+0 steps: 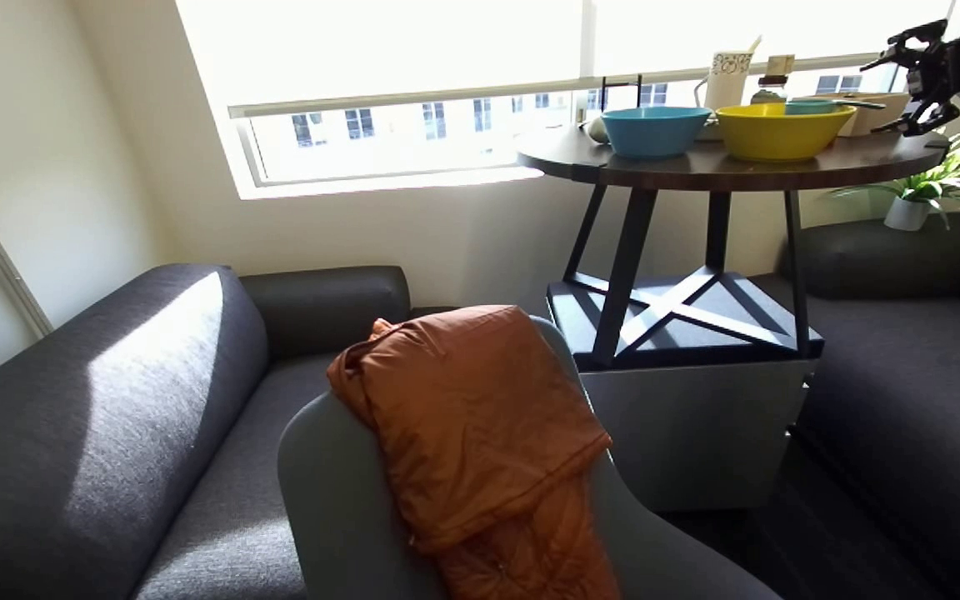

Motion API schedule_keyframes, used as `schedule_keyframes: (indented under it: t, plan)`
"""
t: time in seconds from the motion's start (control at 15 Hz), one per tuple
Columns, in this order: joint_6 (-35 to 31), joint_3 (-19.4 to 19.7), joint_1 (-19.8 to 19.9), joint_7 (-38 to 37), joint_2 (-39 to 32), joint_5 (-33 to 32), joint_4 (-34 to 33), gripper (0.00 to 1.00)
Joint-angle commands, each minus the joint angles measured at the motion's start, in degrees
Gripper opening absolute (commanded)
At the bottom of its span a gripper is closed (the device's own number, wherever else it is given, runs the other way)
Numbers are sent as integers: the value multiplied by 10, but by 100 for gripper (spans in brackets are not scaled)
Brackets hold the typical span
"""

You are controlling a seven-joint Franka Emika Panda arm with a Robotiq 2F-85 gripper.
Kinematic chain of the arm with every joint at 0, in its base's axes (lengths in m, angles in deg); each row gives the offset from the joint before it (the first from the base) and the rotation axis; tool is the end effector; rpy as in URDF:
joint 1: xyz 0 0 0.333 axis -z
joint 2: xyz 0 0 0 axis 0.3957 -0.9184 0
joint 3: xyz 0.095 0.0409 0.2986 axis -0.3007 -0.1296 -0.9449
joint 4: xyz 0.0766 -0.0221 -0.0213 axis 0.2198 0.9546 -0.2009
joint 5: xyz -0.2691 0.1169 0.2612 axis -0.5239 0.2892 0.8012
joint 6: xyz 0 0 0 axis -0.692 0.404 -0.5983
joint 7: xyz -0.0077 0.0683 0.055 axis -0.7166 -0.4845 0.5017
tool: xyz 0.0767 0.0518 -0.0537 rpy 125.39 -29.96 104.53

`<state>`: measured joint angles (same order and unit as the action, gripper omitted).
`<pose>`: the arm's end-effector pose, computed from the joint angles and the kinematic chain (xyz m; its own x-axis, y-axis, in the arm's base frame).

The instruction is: Put one scoop of the contents of the yellow bowl in the blue bowl

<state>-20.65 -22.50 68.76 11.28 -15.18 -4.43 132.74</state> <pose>0.4452 -0.4822 0.3711 0.8051 -0.5391 -0.2472 -0.3911 -0.1692 -0.9047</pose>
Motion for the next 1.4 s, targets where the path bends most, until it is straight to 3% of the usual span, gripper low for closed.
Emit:
schedule_keyframes:
  t: [0.0,0.33,0.47,0.87,1.33]
  plan:
    - [-14,-11,3,-1,-4,16,-13,100]
    - [-10,-9,2,-2,-2,3,-6,100]
    - [12,-24,15,25,-6,37,-1,100]
    - [118,-43,35,102,-44,37,-32,100]
    - [91,-41,41,126,-51,132,-13,100]
